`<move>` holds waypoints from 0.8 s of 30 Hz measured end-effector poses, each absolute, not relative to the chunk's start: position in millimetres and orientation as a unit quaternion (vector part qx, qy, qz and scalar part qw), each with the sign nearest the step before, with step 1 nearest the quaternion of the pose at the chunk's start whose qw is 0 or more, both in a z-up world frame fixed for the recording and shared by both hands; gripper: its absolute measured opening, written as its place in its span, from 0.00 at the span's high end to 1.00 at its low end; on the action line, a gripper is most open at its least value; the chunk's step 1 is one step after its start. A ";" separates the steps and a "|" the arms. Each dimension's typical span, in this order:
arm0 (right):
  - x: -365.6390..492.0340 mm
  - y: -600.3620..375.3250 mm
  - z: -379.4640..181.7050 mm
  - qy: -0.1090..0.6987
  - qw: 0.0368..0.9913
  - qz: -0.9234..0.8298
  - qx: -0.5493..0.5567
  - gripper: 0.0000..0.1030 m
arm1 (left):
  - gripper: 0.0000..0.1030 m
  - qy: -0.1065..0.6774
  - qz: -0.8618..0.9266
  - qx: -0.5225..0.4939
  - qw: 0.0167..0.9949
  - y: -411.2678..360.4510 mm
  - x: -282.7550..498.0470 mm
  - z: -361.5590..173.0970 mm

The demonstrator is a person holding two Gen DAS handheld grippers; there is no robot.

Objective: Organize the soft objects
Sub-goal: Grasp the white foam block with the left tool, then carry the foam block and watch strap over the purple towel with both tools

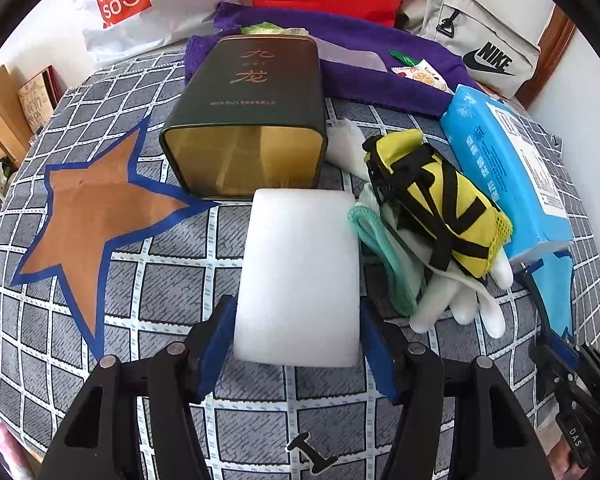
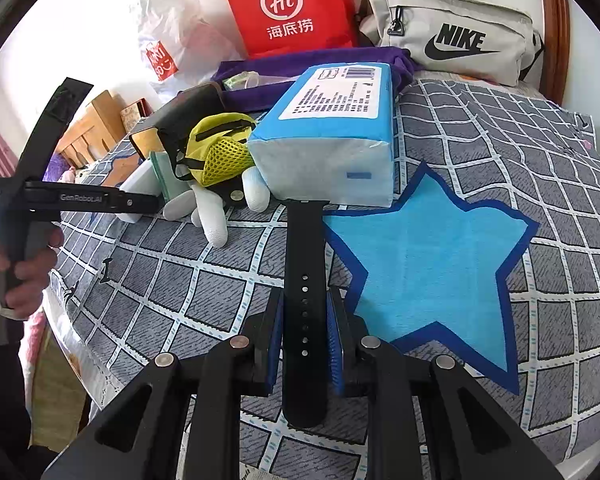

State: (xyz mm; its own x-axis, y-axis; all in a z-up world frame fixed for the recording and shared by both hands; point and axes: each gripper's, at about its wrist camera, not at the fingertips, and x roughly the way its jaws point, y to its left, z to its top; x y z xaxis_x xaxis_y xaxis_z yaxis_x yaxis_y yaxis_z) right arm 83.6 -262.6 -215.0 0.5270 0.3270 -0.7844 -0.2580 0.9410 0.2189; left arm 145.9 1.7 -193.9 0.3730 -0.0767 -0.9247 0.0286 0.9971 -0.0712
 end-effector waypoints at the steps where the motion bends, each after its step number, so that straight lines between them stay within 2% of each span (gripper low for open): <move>1: 83.2 -262.7 -213.6 0.457 0.873 0.167 0.036 0.80 | 0.54 0.560 -0.037 -0.026 0.827 3.2 144.7 -192.0; 24: 77.4 -247.9 -141.1 0.406 0.893 0.194 0.021 0.80 | 0.54 0.521 -0.047 -0.064 0.850 34.6 121.8 -129.3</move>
